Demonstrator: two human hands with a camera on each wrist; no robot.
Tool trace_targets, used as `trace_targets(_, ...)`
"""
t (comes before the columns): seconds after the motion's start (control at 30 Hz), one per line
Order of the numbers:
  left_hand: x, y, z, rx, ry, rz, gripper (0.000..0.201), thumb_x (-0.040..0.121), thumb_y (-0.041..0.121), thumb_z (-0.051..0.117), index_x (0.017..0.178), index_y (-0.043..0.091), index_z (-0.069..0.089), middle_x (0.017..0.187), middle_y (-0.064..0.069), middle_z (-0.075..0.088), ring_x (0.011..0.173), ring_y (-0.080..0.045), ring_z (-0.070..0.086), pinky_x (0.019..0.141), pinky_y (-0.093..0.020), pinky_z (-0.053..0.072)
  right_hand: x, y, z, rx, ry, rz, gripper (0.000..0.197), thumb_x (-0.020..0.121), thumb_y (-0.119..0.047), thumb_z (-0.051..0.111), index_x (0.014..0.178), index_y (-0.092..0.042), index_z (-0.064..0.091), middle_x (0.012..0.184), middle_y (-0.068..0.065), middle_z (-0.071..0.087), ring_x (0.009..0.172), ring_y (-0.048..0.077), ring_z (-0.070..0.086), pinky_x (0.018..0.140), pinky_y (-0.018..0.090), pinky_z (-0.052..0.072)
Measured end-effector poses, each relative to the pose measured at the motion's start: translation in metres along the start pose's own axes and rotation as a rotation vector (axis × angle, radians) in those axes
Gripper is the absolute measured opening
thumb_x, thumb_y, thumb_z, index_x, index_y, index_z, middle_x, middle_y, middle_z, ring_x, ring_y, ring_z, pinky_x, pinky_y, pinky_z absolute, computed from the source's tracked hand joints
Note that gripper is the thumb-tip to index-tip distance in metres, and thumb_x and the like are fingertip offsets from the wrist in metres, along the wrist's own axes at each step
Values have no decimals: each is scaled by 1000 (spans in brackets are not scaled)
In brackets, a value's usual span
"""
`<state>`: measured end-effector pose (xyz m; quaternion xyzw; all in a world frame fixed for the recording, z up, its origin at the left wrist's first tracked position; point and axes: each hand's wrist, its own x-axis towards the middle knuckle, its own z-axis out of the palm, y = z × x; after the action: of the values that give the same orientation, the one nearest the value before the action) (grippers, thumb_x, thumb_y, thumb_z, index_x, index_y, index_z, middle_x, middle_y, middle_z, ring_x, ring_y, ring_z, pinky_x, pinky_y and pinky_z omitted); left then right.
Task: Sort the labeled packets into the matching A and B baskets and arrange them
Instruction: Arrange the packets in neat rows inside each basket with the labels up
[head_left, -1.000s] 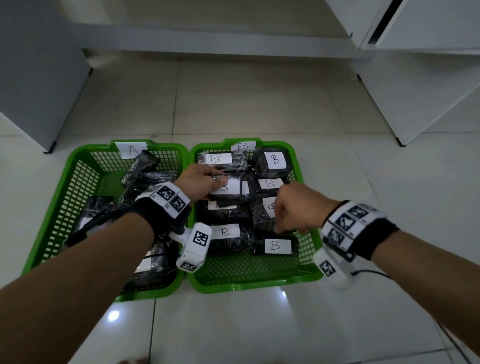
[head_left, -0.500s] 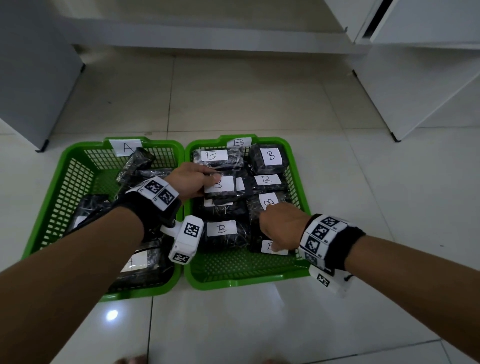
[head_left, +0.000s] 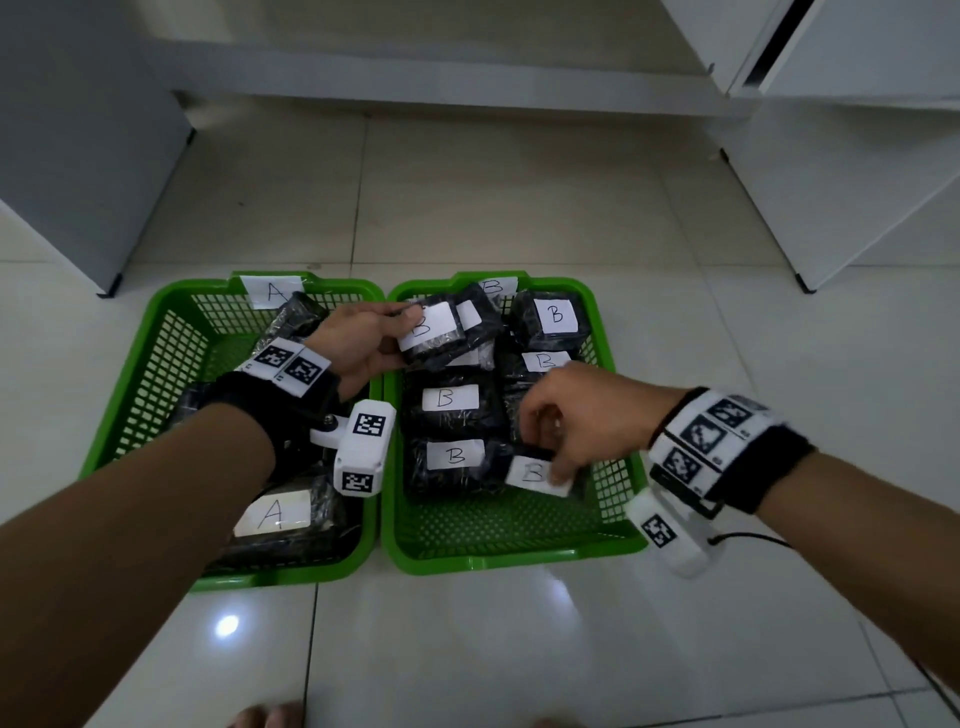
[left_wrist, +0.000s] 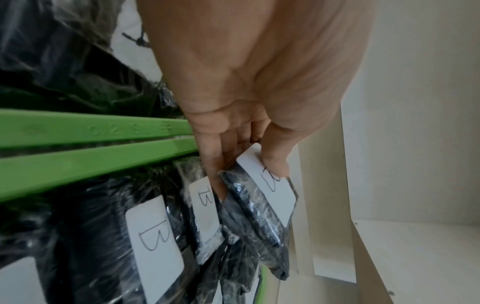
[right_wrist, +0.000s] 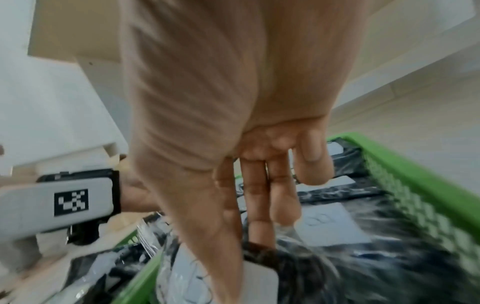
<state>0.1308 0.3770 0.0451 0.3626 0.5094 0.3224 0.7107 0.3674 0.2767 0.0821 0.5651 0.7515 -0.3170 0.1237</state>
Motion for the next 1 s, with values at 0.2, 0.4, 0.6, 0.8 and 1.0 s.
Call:
trace_targets(0.2,-4,4,-7,-23,11,31,30,97,5,56,124,-8,60,117,-20,67,91,-22,70,69,-29,60,44,-38,23,-46,209,-162,23,85,-26,77,108,-22,78,103,-4,76,92,15,69,83,29,54)
trace_targets(0.4,-2,-8,-7,15,37,14,30,94,5,60,122,-8,62,119,-22,68,100,-27,68,70,-30,61,38,-27,41,-96,399,-175,18,90,-28,64,84,-15,75,85,-2,65,77,16,61,72,36,55)
trace_targets(0.6,3,-6,2,1,28,0,26,92,4,63,116,-5,65,110,-17,72,95,-25,72,70,-32,60,59,46,-23,-162,683,149,48,75,-5,75,121,-10,62,120,2,58,111,20,52,90,33,50)
trace_targets(0.8,5,-8,12,141,60,-7,22,87,6,70,109,2,69,108,-13,73,99,-26,72,80,-37,61,83,65,-26,-248,472,134,83,69,-21,82,143,-14,46,135,5,57,123,25,46,103,41,39)
trace_targets(1.0,1,-9,20,179,90,-26,24,89,4,68,113,0,67,110,-15,73,101,-28,71,88,-43,59,50,62,-31,-117,705,38,74,62,-43,85,125,-19,55,120,-2,58,109,17,50,96,35,38)
